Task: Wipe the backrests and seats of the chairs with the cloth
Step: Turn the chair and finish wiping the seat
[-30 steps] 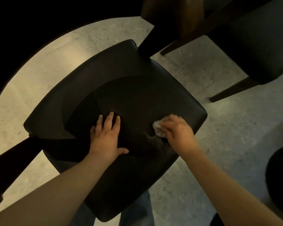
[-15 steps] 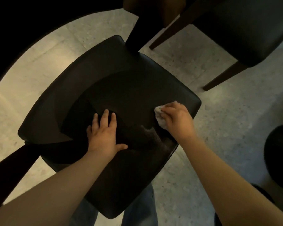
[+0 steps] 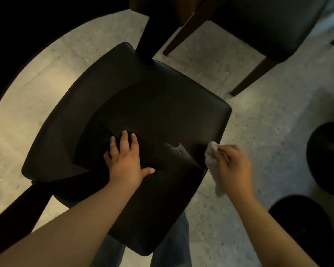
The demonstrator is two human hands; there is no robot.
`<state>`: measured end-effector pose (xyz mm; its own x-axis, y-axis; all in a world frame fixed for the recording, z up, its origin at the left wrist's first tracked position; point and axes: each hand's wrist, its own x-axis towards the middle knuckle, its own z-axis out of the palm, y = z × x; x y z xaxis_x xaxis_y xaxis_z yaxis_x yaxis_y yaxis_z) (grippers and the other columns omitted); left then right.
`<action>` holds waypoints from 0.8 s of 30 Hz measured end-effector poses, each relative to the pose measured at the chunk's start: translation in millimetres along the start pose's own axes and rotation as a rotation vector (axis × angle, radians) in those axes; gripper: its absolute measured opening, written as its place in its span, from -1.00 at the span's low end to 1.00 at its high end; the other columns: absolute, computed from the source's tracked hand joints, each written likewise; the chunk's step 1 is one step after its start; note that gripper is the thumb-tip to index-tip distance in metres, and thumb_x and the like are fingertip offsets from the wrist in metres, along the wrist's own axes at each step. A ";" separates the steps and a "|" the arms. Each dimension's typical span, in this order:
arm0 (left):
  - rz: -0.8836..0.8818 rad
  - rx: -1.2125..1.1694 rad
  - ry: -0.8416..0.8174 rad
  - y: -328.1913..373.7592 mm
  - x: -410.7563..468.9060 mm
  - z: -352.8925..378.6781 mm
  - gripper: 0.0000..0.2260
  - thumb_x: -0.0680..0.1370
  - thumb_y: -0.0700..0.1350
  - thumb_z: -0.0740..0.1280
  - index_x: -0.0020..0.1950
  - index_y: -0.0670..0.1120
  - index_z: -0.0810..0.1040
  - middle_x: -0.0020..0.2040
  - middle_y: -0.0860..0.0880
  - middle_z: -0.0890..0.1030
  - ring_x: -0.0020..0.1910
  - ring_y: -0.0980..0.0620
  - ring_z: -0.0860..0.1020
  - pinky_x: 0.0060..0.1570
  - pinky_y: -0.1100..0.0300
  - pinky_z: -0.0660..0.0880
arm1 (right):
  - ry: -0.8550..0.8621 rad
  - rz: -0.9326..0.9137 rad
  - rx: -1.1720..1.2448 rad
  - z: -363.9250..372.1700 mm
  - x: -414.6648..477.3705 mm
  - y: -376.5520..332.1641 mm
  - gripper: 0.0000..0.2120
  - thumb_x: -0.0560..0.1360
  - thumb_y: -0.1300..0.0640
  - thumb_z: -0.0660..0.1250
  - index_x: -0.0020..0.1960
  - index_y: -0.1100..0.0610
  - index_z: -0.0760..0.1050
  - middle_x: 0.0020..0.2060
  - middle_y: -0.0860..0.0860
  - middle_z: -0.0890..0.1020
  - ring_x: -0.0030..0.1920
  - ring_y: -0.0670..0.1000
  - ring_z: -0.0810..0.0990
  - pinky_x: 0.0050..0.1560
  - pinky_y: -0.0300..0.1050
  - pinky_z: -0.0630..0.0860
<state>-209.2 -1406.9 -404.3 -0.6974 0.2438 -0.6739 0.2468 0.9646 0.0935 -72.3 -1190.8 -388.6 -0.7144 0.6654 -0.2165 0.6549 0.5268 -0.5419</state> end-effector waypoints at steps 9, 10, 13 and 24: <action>0.006 0.013 0.019 -2.9 4.1 6.3 0.03 0.39 0.28 0.42 0.57 0.02 -0.20 0.57 -0.04 -0.24 0.54 -0.21 -0.21 0.47 -0.27 0.03 | 0.092 -0.090 -0.052 58.7 20.8 -77.9 -0.70 0.49 -0.11 0.25 0.16 -0.05 0.57 -0.05 -0.18 0.47 -0.07 -0.20 0.43 -0.11 -0.34 0.41; 0.001 0.020 0.027 -2.6 4.3 7.2 0.03 0.39 0.29 0.42 0.57 0.02 -0.21 0.57 -0.04 -0.24 0.54 -0.21 -0.21 0.47 -0.27 0.03 | 0.055 -0.115 -0.085 66.0 19.8 -79.9 -0.68 0.48 -0.12 0.24 0.17 -0.06 0.56 -0.03 -0.17 0.46 -0.06 -0.19 0.39 -0.14 -0.38 0.33; -0.008 0.041 0.032 -1.0 4.8 7.8 0.04 0.38 0.30 0.41 0.57 0.02 -0.21 0.57 -0.05 -0.24 0.54 -0.21 -0.20 0.46 -0.27 0.05 | -0.009 -0.202 -0.171 77.2 12.3 -70.5 -0.69 0.50 -0.03 0.27 0.20 0.00 0.58 0.02 -0.06 0.53 -0.03 -0.08 0.44 -0.14 -0.29 0.34; -0.005 0.065 0.017 0.3 3.9 5.3 0.03 0.40 0.32 0.39 0.58 0.01 -0.22 0.57 -0.07 -0.24 0.54 -0.23 -0.20 0.46 -0.27 0.05 | 0.217 0.177 -0.100 40.6 -5.3 -7.5 -0.78 0.49 0.01 0.31 0.10 0.05 0.58 -0.10 -0.14 0.41 -0.14 -0.11 0.42 -0.22 -0.28 0.27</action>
<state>-208.4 -1406.1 -410.7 -0.7099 0.2411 -0.6617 0.2861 0.9573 0.0418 -83.4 -1219.8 -416.4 -0.5244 0.8435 -0.1158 0.7933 0.4347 -0.4263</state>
